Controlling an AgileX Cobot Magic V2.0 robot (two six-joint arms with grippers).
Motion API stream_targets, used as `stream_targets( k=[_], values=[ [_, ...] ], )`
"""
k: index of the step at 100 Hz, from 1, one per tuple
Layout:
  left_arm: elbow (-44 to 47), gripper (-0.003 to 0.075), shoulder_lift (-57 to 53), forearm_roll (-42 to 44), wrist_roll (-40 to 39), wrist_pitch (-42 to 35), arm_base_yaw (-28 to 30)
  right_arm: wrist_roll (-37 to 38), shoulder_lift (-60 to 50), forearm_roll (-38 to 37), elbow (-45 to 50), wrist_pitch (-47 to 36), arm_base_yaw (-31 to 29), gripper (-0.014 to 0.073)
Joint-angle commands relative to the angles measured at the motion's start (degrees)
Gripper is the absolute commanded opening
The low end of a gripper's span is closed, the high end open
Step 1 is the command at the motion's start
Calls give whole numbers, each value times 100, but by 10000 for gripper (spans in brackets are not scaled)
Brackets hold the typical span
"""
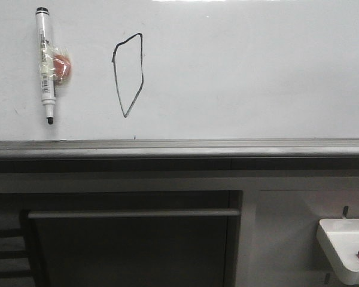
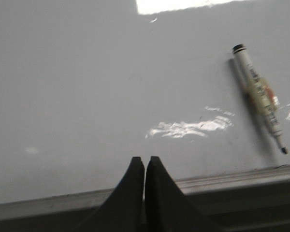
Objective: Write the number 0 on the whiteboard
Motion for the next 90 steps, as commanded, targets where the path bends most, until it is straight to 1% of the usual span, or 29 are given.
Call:
stream_targets(
  k=[1, 9, 23, 28, 41, 90],
  values=[
    [-12, -20, -149, -100, 18, -369, 279, -55, 33, 27, -132, -218, -12, -66],
    [167, -20, -149, -126, 6, -383, 417, -55, 33, 27, -132, -218, -12, -66],
    [511, -20, -149, -126, -6, -383, 434, -55, 33, 27, -132, -206, -12, -66],
    [499, -20, -149, -76, -6, -99, 434, -55, 33, 27, -132, -206, -12, -66],
    [499, -20, -149, 120, -42, 140, 434, -55, 33, 27, -132, -206, -12, -66],
    [499, -20, -149, 51, -42, 223, 434, -55, 33, 27, -132, -206, -12, -66]
  ],
)
